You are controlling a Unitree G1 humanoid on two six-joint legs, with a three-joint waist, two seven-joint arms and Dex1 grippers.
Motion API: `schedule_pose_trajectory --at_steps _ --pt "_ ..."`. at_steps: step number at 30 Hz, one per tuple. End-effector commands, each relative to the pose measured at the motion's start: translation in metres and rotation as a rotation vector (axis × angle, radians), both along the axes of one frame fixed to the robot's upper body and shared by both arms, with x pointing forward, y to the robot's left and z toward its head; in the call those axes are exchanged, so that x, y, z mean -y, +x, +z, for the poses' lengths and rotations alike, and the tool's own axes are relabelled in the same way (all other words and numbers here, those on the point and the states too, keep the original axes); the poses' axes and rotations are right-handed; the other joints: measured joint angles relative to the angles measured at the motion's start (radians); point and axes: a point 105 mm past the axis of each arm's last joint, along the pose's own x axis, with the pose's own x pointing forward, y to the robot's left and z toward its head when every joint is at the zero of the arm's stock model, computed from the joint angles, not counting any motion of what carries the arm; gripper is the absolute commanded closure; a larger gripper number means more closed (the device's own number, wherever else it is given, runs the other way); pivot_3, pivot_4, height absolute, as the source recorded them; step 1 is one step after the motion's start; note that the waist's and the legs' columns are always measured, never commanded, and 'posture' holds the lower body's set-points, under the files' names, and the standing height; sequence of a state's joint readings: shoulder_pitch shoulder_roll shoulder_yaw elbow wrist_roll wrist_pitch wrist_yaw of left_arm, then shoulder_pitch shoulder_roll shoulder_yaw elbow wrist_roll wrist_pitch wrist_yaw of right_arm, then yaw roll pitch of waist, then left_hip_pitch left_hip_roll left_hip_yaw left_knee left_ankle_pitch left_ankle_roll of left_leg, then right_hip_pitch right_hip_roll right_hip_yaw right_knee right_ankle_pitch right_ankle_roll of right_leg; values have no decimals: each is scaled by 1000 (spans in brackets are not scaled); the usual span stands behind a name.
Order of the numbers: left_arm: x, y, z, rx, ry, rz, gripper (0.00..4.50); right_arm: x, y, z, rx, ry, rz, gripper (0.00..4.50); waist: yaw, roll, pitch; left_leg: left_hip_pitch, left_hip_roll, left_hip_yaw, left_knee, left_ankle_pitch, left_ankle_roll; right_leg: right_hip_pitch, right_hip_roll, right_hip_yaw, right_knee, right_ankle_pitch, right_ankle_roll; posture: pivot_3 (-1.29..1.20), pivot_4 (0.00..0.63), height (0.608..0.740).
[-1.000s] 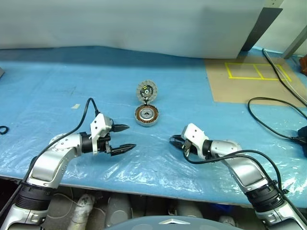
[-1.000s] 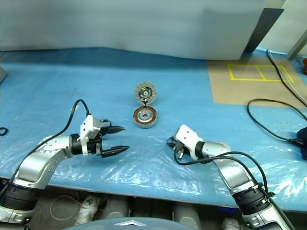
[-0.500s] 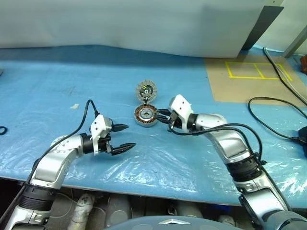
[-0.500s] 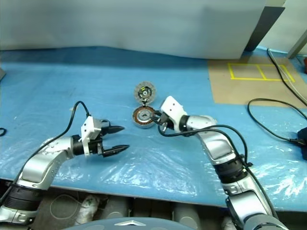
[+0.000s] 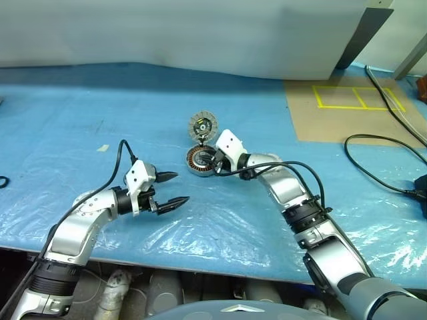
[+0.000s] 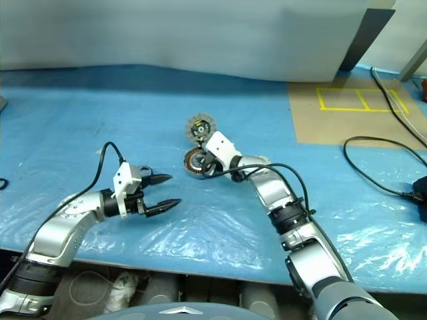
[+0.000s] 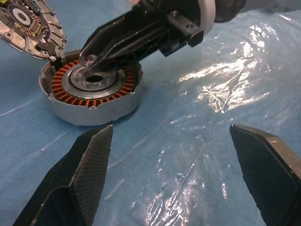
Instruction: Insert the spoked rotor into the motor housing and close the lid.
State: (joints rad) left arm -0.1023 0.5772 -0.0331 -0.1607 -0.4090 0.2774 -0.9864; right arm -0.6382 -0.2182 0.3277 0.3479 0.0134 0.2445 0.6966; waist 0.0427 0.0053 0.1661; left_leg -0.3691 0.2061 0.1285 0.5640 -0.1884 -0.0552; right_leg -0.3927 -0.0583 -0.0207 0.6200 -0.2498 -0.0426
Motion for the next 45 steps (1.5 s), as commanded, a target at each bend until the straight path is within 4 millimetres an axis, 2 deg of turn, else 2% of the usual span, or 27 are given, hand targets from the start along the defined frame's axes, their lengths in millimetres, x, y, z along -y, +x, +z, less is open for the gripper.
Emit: schedule_pose_trajectory --at_steps 1,7,13,19,43,45 --pt "4 -1 10 48 -9 -8 330 -6 9 12 56 12 1 3913 0 0 0 0 0 0 0 0 0 0 0 0 0 0 0 0 150 740" --pt "7 -2 10 46 -12 -12 330 -2 16 6 55 4 -35 3913 0 0 0 0 0 0 0 0 0 0 0 0 1 0 0 0 150 740" --pt "7 -2 9 42 -10 -10 330 -7 3 12 38 26 47 3913 0 0 0 0 0 0 0 0 0 0 0 0 1 0 0 0 150 740" --pt "7 -1 9 40 -7 -10 330 -4 4 15 40 25 40 3913 0 0 0 0 0 0 0 0 0 -1 0 0 1 0 0 0 150 740" --pt "8 2 4 35 4 -12 330 3 0 -10 -10 -38 39 3913 0 0 0 0 0 1 0 0 0 -1 0 0 1 0 -1 0 150 740" --pt "7 2 4 34 3 -10 330 3 -3 -11 -7 -42 56 3195 0 0 0 0 0 1 0 0 0 -1 0 0 1 0 0 0 150 740"
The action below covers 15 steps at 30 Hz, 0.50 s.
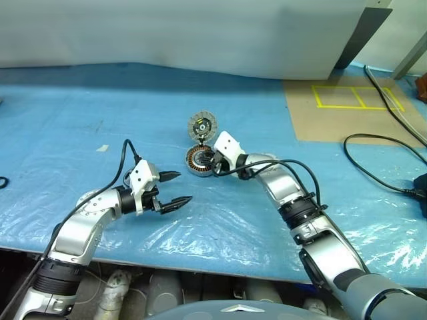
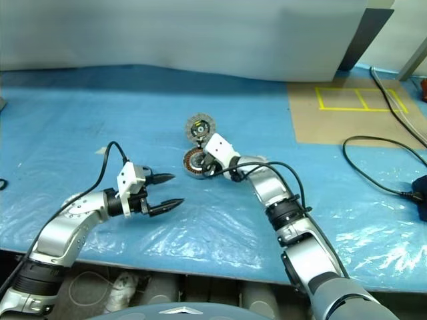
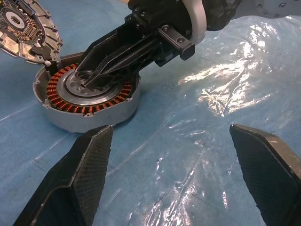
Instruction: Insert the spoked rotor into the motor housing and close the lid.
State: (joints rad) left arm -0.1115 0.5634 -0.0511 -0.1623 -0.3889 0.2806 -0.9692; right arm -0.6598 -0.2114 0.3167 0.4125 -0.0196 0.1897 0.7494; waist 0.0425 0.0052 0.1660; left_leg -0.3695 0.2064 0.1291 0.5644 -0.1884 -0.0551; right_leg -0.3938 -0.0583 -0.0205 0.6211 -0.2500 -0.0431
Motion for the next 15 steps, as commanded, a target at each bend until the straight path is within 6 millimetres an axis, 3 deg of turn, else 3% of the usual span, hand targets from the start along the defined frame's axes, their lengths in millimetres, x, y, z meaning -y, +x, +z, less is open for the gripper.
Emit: schedule_pose_trajectory --at_steps 1,5,14,15 --pt "2 0 6 31 -5 -11 330 3 -4 -8 -10 -20 17 2931 0 0 0 0 0 0 0 0 0 0 0 0 0 0 0 0 150 740" --pt "1 0 4 29 -6 -8 330 3 -3 -6 -10 -19 15 1631 0 0 0 0 0 0 0 0 0 0 0 0 0 0 0 0 150 740" --pt "0 2 3 32 -10 -1 330 -4 -4 21 12 85 34 1631 0 0 0 0 0 0 0 0 0 0 0 0 0 0 0 0 150 740" --pt "0 2 3 32 -10 0 330 -5 -4 25 14 102 35 1826 0 0 0 0 0 0 0 0 0 -1 0 0 0 0 0 0 150 740"
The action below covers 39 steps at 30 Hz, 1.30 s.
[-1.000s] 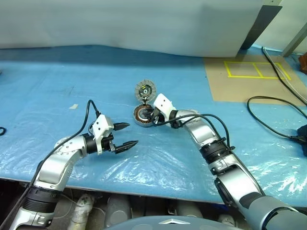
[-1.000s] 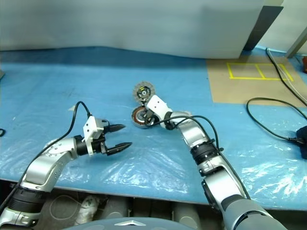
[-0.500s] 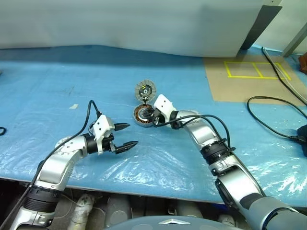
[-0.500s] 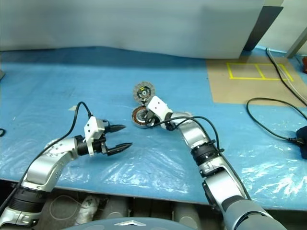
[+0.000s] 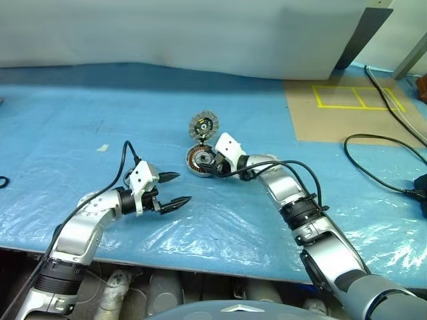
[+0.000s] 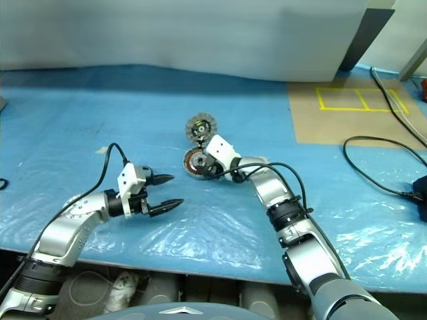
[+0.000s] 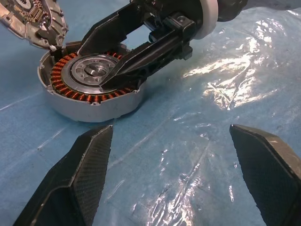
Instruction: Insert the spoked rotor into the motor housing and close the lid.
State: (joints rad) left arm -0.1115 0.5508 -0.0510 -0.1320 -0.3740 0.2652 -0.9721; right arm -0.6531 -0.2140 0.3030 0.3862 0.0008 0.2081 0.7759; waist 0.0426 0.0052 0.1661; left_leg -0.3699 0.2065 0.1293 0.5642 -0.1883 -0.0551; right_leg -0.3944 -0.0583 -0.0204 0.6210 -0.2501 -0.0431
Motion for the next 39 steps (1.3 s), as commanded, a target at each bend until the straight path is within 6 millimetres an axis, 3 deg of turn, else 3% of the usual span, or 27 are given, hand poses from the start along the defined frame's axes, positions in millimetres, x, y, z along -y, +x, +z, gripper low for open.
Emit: schedule_pose_trajectory --at_steps 1,4,8,9,13,17,25,28,32,36,39 --pt "2 1 8 40 -12 -11 330 -7 -1 26 28 99 18 2064 0 0 0 0 0 0 0 0 0 0 0 0 0 0 0 0 150 740" --pt "2 1 8 39 -14 -10 330 -9 -1 29 26 116 22 2902 0 0 0 0 0 0 0 0 0 -1 0 0 0 0 0 0 150 740" --pt "2 0 8 37 -18 -7 330 -10 4 16 50 72 -17 4297 0 0 0 0 0 0 0 0 0 -1 0 0 0 0 0 0 150 740" --pt "2 0 8 37 -18 -6 330 -10 5 15 45 79 -29 4469 0 0 0 0 0 0 0 0 0 -1 0 0 0 0 0 0 150 740" --pt "2 0 9 36 -18 -3 330 -10 16 17 35 102 -100 4469 -1 0 0 0 0 0 0 0 0 -1 0 0 0 0 0 0 150 740" --pt "3 -1 9 35 -19 -2 330 -14 13 17 36 95 -72 4469 -1 0 0 -1 0 1 0 0 0 -1 0 0 0 0 0 0 150 740" --pt "5 0 10 35 -20 -2 330 -23 -5 -13 15 -26 22 4469 -1 0 0 0 0 1 -1 0 0 -1 0 0 0 0 0 0 150 740" --pt "6 0 10 35 -21 -4 330 -20 2 -19 33 -60 -24 4469 -1 0 0 1 0 2 -1 0 0 -1 0 1 1 0 0 0 150 740" --pt "7 -1 11 34 -23 -8 330 -23 2 0 54 20 -20 4469 -1 0 0 2 1 4 0 0 0 -1 0 2 1 0 0 0 150 740" --pt "7 -2 11 31 -24 -9 330 -37 -7 48 111 183 36 4469 -1 0 0 1 1 5 0 0 0 -3 0 3 1 0 0 0 150 740" --pt "7 -1 12 16 -42 -3 330 -40 -14 59 61 252 74 4469 -2 0 0 -1 1 6 -1 0 0 -6 0 4 2 2 4 0 150 740"
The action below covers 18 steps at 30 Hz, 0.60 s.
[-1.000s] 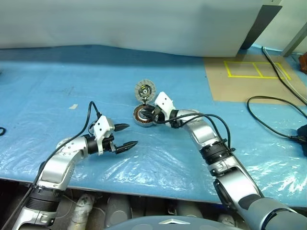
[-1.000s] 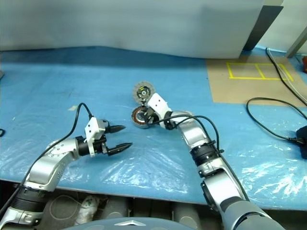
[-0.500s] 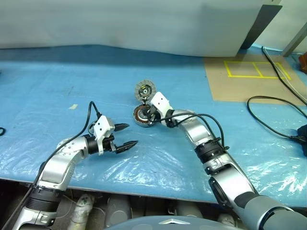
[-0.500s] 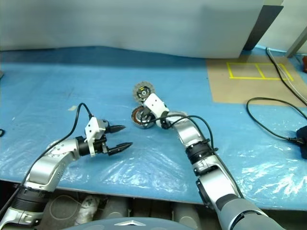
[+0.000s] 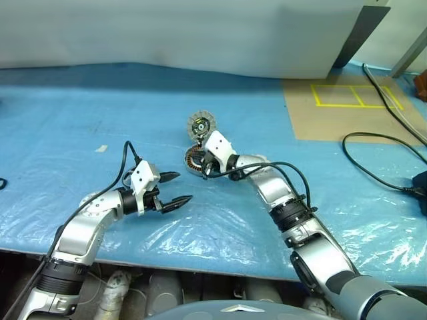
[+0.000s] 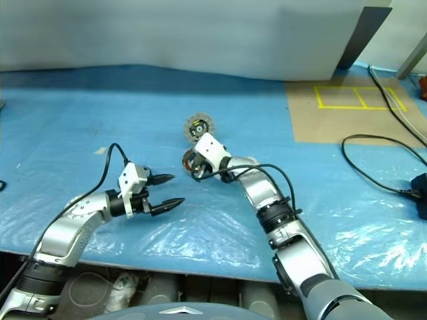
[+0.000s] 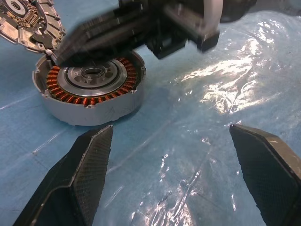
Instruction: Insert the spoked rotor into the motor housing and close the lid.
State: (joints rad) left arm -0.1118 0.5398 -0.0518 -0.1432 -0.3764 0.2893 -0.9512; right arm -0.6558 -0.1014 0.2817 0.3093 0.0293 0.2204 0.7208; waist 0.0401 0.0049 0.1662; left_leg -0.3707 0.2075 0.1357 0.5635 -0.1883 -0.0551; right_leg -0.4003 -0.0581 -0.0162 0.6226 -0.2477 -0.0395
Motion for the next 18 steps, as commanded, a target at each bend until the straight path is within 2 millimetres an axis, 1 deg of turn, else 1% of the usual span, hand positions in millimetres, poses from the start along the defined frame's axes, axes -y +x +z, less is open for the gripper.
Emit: schedule_pose_trajectory --at_steps 1,5,7,9,11,13,15,18 --pt "5 -2 12 28 -27 -21 330 -4 -4 28 16 88 42 4469 1 0 0 0 0 0 -1 0 0 0 0 0 0 0 0 0 150 740" --pt "5 -1 13 31 -18 -23 330 -2 4 15 20 26 -8 4469 1 0 0 0 0 1 -1 0 0 0 0 0 0 0 0 0 150 740" --pt "5 -1 13 33 -16 -23 330 0 10 1 9 -26 -44 4469 1 0 0 0 0 1 -1 0 0 0 0 0 0 -1 -2 0 150 740" --pt "6 -2 14 34 -16 -25 330 6 15 -20 -15 -87 -85 4469 1 0 0 0 0 1 -1 0 0 0 0 0 0 -2 -3 0 150 740" --pt "7 -3 14 36 -15 -25 330 12 17 -35 -26 -128 -112 4469 1 0 0 0 0 1 -1 0 0 0 0 0 0 -2 -3 0 150 740" --pt "7 -3 14 34 -17 -24 330 12 12 -40 -27 -138 -85 4469 1 0 0 1 0 2 -1 0 0 0 0 1 0 -2 -3 0 150 740" --pt "7 -3 14 33 -17 -22 330 10 6 -40 -17 -145 -56 4469 1 0 0 1 0 2 -1 0 0 0 0 1 0 -2 -3 0 150 740" --pt "6 -3 13 29 -10 -18 330 9 6 -38 -12 -141 -62 4469 1 0 0 1 0 2 -1 0 0 0 0 1 0 -1 -2 0 150 740"
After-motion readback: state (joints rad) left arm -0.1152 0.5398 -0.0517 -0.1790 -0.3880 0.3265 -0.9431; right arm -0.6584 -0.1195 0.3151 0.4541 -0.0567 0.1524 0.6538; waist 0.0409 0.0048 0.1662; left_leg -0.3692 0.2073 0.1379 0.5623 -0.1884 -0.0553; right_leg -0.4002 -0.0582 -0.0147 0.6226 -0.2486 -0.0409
